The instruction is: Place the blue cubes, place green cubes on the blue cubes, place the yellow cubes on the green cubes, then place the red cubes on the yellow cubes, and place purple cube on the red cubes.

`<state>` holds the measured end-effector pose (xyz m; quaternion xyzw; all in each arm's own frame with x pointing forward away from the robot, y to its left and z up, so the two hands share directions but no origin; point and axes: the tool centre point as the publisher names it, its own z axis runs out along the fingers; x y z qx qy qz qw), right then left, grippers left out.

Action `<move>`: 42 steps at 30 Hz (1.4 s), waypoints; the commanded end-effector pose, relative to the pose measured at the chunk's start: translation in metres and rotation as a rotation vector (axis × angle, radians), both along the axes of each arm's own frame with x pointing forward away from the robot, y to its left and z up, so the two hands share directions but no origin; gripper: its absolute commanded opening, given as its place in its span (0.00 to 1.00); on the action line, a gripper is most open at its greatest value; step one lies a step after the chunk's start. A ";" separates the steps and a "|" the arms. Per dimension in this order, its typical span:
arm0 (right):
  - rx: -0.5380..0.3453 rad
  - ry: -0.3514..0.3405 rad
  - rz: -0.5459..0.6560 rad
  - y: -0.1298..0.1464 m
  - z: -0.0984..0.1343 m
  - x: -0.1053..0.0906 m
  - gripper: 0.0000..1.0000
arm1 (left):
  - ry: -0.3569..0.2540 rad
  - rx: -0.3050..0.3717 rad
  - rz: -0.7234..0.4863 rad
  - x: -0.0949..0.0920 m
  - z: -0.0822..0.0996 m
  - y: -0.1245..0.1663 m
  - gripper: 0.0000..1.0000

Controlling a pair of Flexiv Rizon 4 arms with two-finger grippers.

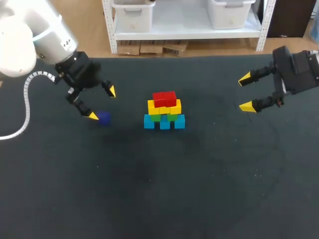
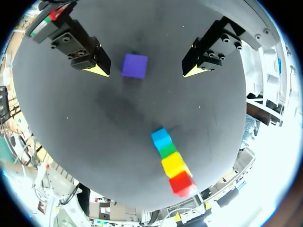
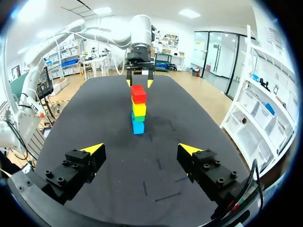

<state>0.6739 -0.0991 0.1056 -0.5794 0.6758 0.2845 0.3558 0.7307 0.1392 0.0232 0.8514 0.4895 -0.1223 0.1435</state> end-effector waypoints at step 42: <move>0.002 -0.001 0.001 0.000 -0.001 0.001 1.00 | 0.058 0.059 0.071 -0.017 -0.005 0.004 0.00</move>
